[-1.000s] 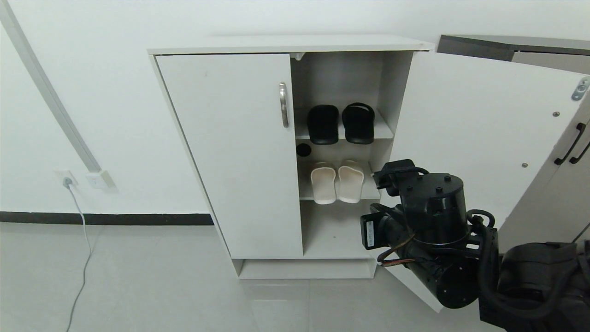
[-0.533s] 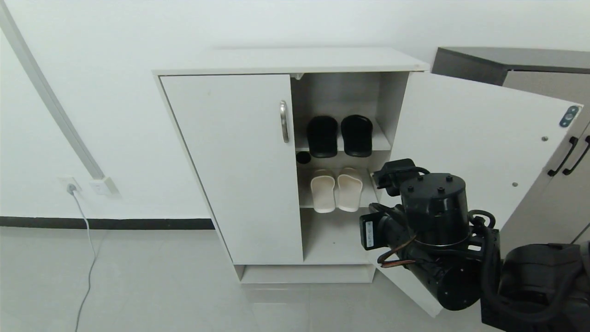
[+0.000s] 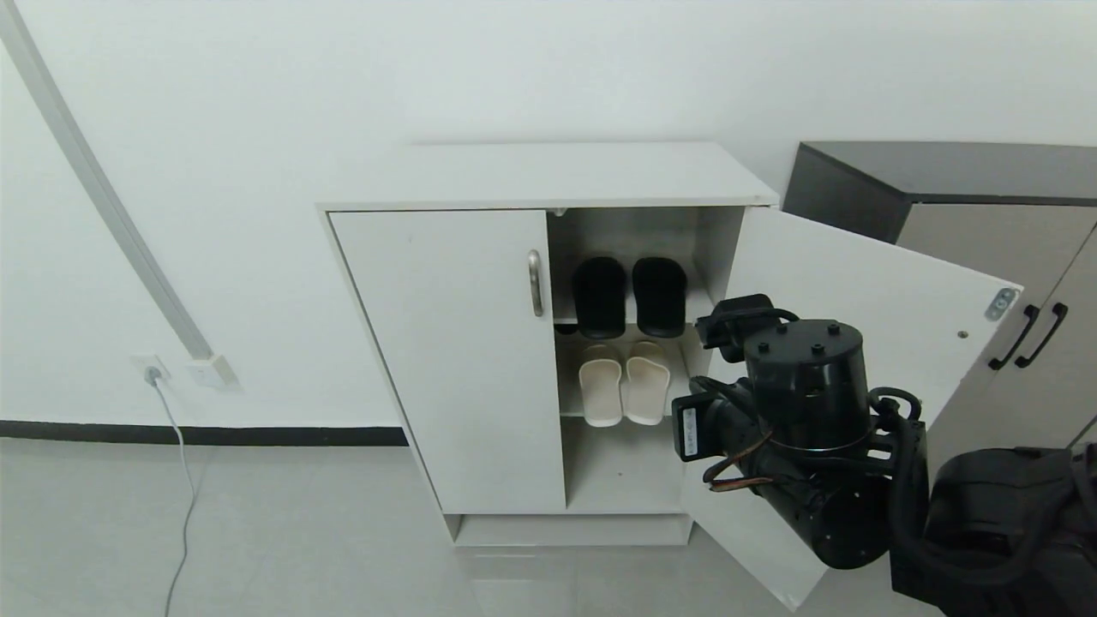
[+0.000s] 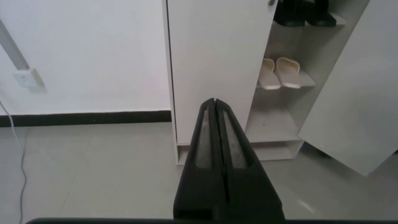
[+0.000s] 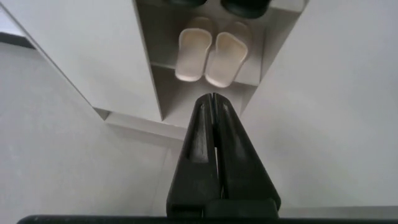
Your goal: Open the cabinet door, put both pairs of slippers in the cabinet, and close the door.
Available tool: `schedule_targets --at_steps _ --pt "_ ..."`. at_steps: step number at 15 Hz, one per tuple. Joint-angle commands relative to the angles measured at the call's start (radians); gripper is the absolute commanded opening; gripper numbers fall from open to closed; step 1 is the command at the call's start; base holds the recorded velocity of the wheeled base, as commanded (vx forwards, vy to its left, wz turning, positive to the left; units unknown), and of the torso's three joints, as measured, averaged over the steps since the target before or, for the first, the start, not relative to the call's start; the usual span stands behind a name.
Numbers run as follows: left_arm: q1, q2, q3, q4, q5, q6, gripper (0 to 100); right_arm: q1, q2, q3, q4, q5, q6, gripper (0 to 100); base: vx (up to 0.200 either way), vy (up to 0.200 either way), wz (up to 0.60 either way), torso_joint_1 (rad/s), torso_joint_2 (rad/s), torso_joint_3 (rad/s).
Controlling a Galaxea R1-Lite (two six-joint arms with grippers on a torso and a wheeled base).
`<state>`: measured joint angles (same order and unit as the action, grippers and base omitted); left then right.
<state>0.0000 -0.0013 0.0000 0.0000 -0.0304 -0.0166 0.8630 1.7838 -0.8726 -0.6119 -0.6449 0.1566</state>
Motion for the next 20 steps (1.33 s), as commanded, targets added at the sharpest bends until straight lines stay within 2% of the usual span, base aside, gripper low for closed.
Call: schedule_targets --at_steps 1,11,20 --pt "0.0 0.001 0.0 0.0 0.0 0.0 0 0.002 -0.003 0.0 0.0 0.004 0.0 0 0.0 0.0 0.0 0.149 -0.47 -0.33" --pt "0.0 0.001 0.0 0.0 0.0 0.0 0 0.001 -0.003 0.004 0.0 0.008 0.0 0 0.0 0.0 0.0 0.189 -0.5 -0.316" --pt "0.0 0.001 0.0 0.0 0.0 0.0 0 0.001 -0.003 0.007 0.0 0.005 -0.002 0 0.0 0.0 0.0 0.249 -0.57 -0.327"
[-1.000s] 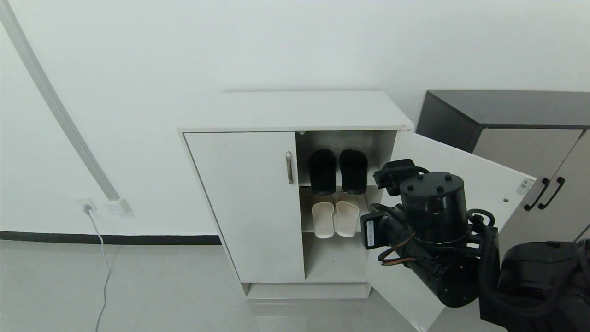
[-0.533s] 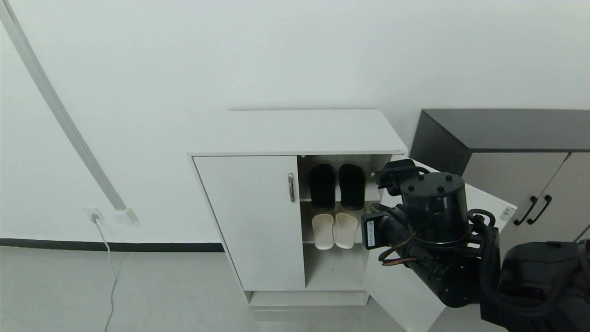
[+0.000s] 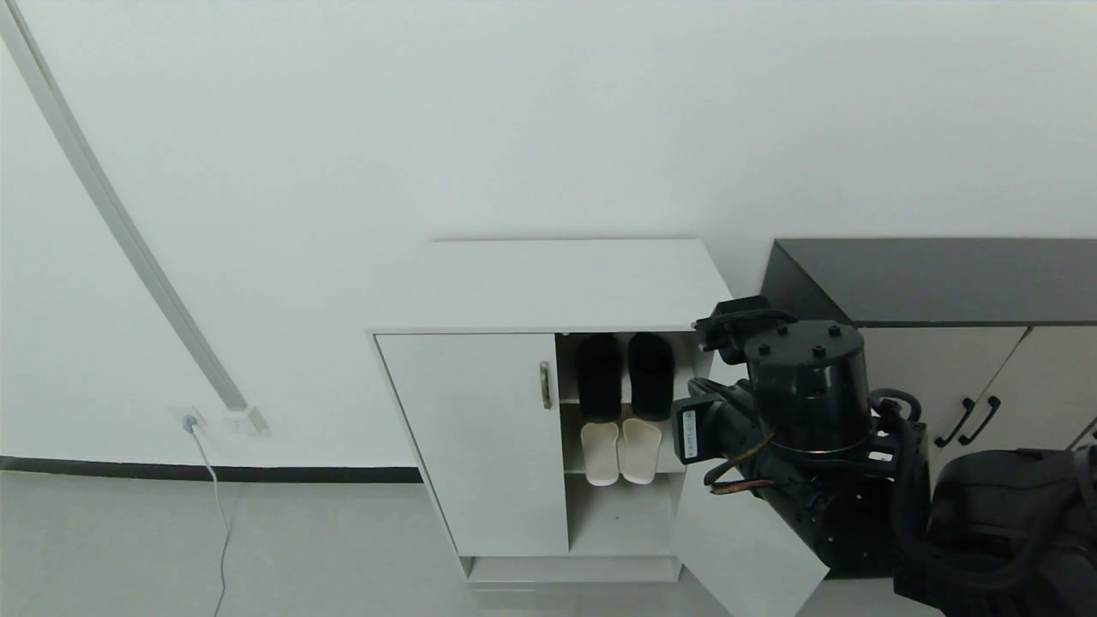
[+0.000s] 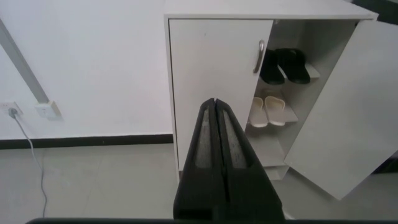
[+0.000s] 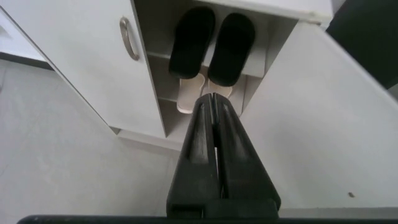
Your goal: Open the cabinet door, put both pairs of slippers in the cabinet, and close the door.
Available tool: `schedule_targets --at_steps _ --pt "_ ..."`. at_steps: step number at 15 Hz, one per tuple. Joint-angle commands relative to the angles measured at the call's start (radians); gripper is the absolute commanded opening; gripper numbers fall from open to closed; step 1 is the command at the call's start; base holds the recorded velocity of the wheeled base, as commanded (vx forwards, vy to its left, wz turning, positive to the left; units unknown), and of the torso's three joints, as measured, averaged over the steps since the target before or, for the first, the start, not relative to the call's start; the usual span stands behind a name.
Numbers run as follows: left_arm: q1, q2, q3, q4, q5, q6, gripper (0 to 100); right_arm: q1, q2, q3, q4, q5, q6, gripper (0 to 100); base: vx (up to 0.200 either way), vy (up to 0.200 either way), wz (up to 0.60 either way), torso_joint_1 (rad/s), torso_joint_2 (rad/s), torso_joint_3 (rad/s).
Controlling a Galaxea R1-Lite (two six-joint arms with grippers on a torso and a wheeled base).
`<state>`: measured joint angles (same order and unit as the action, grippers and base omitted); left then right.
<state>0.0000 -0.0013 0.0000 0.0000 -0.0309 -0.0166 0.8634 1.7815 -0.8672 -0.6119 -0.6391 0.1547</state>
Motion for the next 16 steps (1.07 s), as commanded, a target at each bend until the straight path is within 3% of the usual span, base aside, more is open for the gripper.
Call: schedule_targets --at_steps 1,8,12,16 --pt "0.0 0.001 0.0 0.0 0.0 0.0 0 0.0 0.001 0.004 0.0 -0.001 0.0 0 0.0 0.0 0.0 0.232 -0.5 -0.276" --pt "0.0 0.001 0.0 0.0 0.0 0.0 0 -0.001 0.004 0.011 -0.002 0.001 -0.01 0 0.0 0.0 0.0 0.18 -0.39 -0.214" --pt "0.0 0.001 0.0 0.0 0.0 0.0 0 0.0 0.003 0.014 -0.002 0.004 -0.012 0 0.0 0.0 0.0 0.016 -0.02 -0.015" --pt "0.0 0.001 0.0 0.0 0.0 0.001 0 -0.001 0.004 0.017 -0.002 0.021 -0.01 0 0.0 0.0 -0.6 0.001 0.0 0.002"
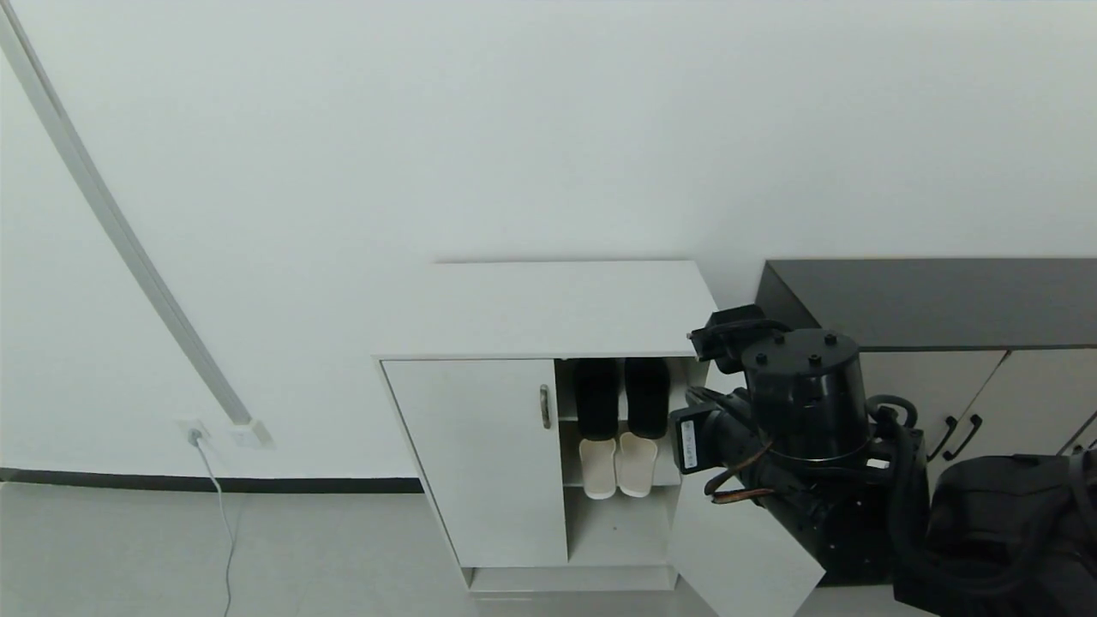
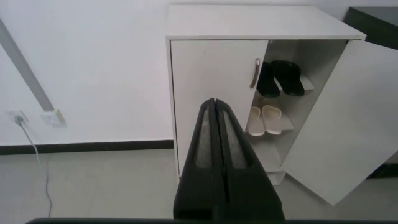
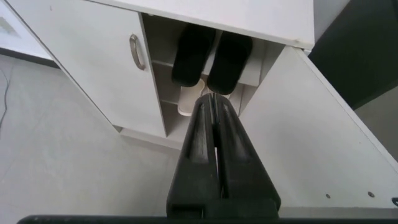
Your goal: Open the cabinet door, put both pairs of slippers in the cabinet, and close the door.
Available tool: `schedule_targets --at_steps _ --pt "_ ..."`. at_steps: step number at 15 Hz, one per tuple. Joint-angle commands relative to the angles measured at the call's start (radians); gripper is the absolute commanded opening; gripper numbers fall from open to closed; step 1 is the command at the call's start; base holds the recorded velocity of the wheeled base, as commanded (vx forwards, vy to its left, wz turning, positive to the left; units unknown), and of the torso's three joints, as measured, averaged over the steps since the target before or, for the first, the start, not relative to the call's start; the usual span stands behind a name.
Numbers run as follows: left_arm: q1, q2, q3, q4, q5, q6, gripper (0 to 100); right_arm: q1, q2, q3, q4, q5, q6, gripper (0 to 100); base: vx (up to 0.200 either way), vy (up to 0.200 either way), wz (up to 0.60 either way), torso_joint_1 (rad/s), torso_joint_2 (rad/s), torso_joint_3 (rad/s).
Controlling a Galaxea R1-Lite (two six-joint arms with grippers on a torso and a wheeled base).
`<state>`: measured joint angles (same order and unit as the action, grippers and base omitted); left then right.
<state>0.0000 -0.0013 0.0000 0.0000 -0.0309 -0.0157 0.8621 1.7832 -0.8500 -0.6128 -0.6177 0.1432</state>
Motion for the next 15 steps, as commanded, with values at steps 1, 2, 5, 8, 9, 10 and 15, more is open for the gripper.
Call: schedule_targets --at_steps 1,2,5,8,9,10,15 --pt "0.0 0.001 0.0 0.0 -0.001 0.0 0 -0.002 0.002 0.002 -0.002 -0.001 0.001 0 0.0 0.0 0.0 0.0 0.0 0.0" --pt "0.0 0.001 0.0 0.0 -0.001 0.002 0 -0.008 0.002 0.002 -0.002 -0.001 0.001 0 0.0 0.0 0.0 0.0 0.0 0.0" --pt "0.0 0.001 0.0 0.0 -0.001 0.0 0 -0.011 0.002 0.002 -0.002 -0.001 0.001 0 0.0 0.0 0.0 0.0 0.0 0.0" --pt "0.0 0.001 0.0 0.0 -0.001 0.0 0 -0.011 0.002 0.002 -0.001 -0.001 -0.001 0 0.0 0.0 0.0 0.0 0.0 0.0" --pt "0.0 0.001 0.0 0.0 0.0 0.0 0 -0.011 0.002 0.002 -0.001 -0.001 -0.001 0 0.0 0.0 0.0 0.0 0.0 0.0" --pt "0.0 0.001 0.0 0.0 0.0 0.0 0 -0.014 0.002 0.002 -0.001 -0.001 -0.001 0 0.0 0.0 0.0 0.0 0.0 0.0" --pt "0.0 0.001 0.0 0.0 0.0 0.002 0 -0.032 0.007 0.0 -0.001 -0.001 -0.004 0 -0.16 0.0 0.0 -0.001 0.0 0.005"
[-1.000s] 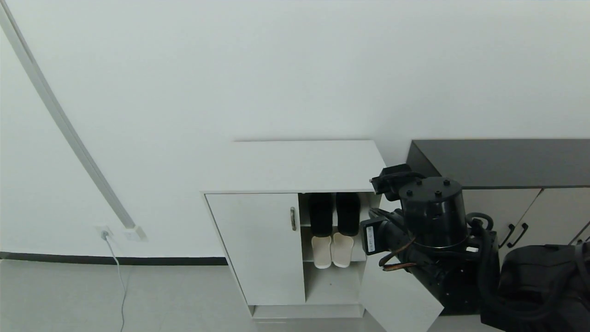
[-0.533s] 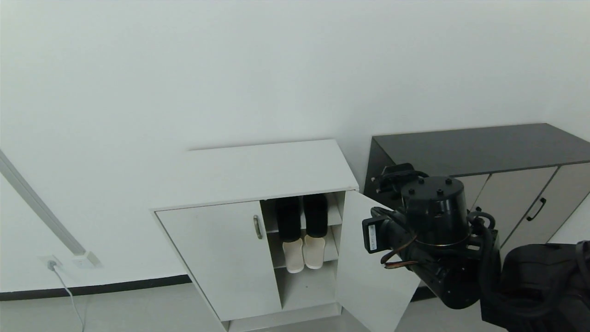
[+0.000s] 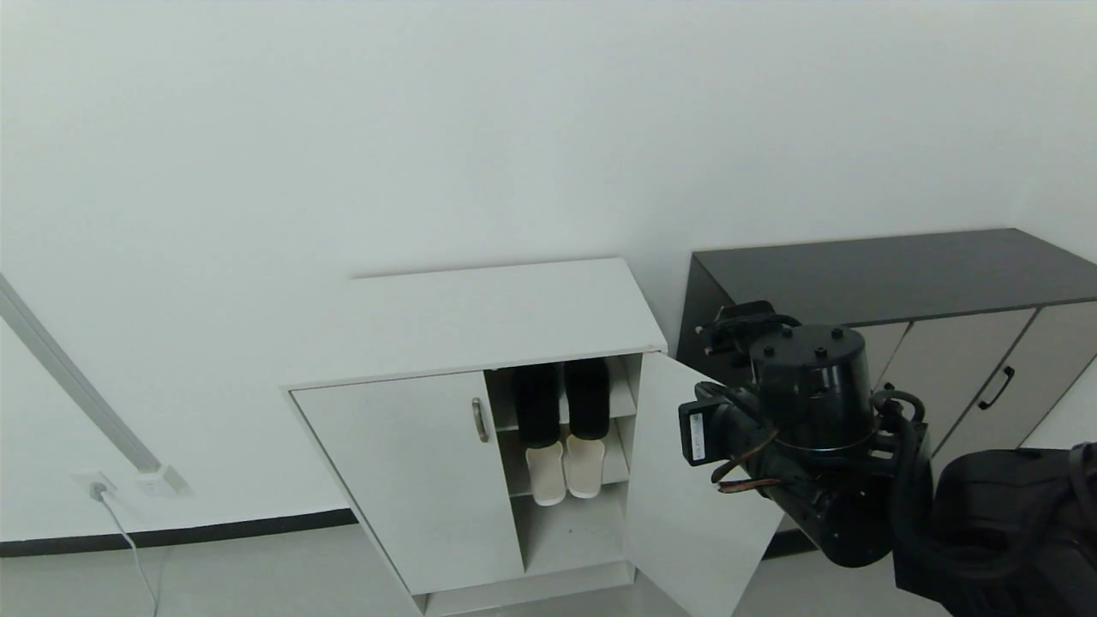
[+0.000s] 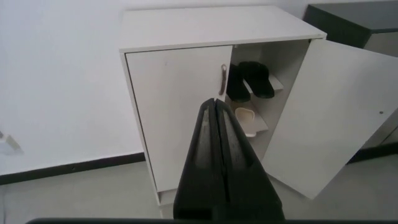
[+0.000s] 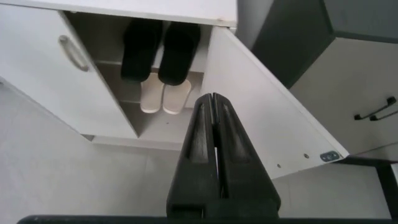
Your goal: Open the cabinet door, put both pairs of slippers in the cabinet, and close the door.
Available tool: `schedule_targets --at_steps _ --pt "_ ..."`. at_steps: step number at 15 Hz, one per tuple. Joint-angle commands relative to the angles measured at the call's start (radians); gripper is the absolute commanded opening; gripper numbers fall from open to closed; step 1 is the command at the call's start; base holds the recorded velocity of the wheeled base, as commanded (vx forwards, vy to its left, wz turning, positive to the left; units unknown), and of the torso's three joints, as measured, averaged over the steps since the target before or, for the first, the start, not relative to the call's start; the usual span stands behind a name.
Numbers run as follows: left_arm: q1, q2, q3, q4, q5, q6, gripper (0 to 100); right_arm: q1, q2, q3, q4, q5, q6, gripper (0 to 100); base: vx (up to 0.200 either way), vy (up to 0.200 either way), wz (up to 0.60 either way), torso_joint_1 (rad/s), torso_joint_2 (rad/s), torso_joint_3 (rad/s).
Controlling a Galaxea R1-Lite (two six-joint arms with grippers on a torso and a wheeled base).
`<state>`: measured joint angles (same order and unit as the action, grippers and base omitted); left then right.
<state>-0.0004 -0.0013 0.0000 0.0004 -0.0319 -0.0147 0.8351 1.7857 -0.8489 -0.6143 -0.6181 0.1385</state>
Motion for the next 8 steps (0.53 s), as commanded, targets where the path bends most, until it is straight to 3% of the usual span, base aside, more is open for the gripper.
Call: schedule_targets --at_steps 1,5,8 --pt "0.0 0.001 0.0 0.0 0.0 0.001 0 -0.019 0.014 -0.004 -0.001 0.0 -0.007 0 0.0 0.0 0.0 0.0 0.0 0.0" --pt "0.0 0.001 0.0 0.0 0.001 0.001 0 -0.125 0.067 -0.078 0.001 0.004 -0.008 0 0.0 0.0 0.0 0.0 0.0 0.0" --pt "0.0 0.001 0.0 0.0 0.0 0.001 0 -0.241 0.126 -0.159 0.008 0.08 -0.007 0 0.0 0.0 0.0 0.0 0.0 0.0"
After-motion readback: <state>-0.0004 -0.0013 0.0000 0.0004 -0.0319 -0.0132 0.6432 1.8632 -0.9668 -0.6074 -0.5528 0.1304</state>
